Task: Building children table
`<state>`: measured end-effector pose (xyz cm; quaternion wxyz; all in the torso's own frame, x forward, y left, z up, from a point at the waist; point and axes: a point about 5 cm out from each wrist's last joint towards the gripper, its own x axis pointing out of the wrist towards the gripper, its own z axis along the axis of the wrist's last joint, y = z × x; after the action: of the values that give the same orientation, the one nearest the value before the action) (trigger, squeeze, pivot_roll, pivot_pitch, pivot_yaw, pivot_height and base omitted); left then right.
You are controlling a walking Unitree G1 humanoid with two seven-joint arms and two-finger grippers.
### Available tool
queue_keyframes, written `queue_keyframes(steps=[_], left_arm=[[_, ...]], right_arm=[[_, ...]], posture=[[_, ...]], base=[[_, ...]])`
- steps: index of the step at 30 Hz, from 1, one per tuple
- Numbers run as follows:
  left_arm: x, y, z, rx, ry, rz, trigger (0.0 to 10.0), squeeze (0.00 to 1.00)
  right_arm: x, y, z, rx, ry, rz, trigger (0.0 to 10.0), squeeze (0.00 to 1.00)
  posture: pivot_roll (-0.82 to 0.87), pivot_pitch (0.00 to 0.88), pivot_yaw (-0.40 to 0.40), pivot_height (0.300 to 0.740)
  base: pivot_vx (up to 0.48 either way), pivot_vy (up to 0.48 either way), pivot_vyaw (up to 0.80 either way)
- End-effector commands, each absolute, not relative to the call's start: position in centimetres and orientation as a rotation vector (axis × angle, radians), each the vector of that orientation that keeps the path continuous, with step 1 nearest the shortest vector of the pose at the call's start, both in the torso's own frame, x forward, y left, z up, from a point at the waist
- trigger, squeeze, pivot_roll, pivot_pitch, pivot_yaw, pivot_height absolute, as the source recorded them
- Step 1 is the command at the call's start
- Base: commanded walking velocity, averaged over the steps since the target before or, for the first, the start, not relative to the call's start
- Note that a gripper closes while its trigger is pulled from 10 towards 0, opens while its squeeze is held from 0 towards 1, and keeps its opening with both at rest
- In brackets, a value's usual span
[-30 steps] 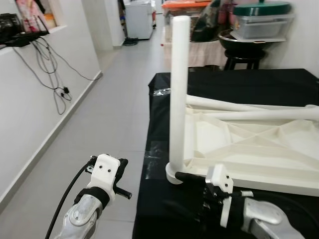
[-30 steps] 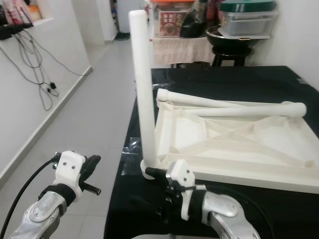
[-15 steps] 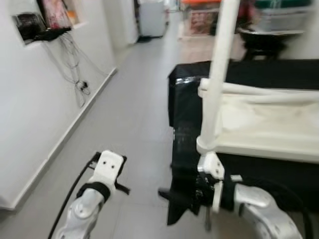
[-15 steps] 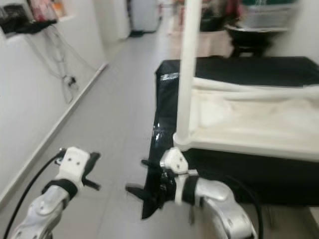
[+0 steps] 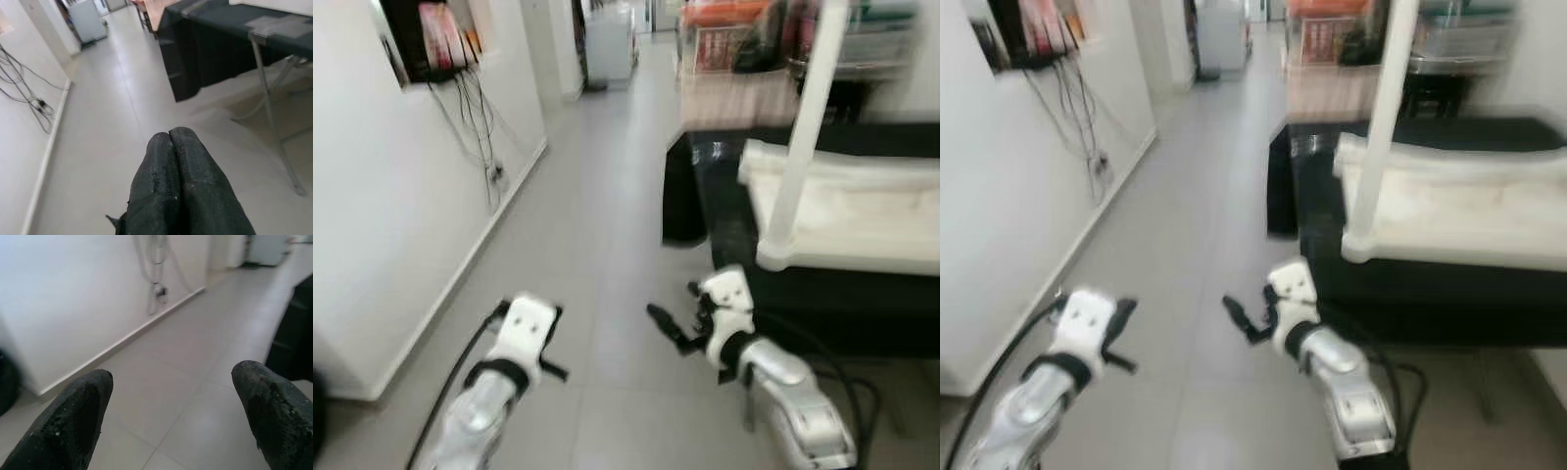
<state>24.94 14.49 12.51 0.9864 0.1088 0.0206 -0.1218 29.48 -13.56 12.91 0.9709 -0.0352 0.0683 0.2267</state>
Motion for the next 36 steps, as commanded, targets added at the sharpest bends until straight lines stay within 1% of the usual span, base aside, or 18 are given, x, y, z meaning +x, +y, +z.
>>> queue_keyframes(steps=[1, 5, 11, 13, 16, 36], left_arm=[[24.9, 14.6, 12.4, 0.201, 0.053, -0.246, 10.0, 0.00], [25.2, 14.6, 12.3, 0.152, 0.047, -0.235, 10.0, 0.00], [25.4, 14.7, 12.1, 0.119, 0.053, -0.228, 10.0, 0.00], [25.6, 14.8, 12.0, 0.105, 0.055, -0.223, 10.0, 0.00], [26.0, 14.9, 11.9, 0.078, 0.058, -0.211, 10.0, 0.00], [26.2, 14.9, 12.0, 0.045, 0.055, -0.226, 10.0, 0.00]], right_arm=[[29.7, -13.4, 12.8, -0.086, 0.137, 0.441, 10.0, 0.00], [30.0, -13.1, 12.4, -0.142, 0.139, 0.419, 10.0, 0.00], [30.4, -12.7, 12.3, -0.178, 0.130, 0.412, 10.0, 0.00], [30.6, -12.5, 12.3, -0.202, 0.124, 0.417, 10.0, 0.00], [31.1, -12.0, 12.3, -0.240, 0.112, 0.438, 10.0, 0.00], [31.5, -11.7, 12.2, -0.210, 0.103, 0.463, 10.0, 0.00]], posture=[[-0.01, 0.000, 0.016, 0.740], [-0.01, 0.000, 0.016, 0.740], [-0.01, 0.000, 0.018, 0.740], [-0.01, 0.000, 0.016, 0.740], [-0.01, 0.000, 0.015, 0.740], [-0.01, 0.000, 0.011, 0.740]], base=[[0.000, 0.000, 0.00], [0.000, 0.000, 0.00], [0.000, 0.000, 0.00], [0.289, 0.000, 0.00], [0.374, 0.000, 0.00], [0.440, 0.000, 0.00]])
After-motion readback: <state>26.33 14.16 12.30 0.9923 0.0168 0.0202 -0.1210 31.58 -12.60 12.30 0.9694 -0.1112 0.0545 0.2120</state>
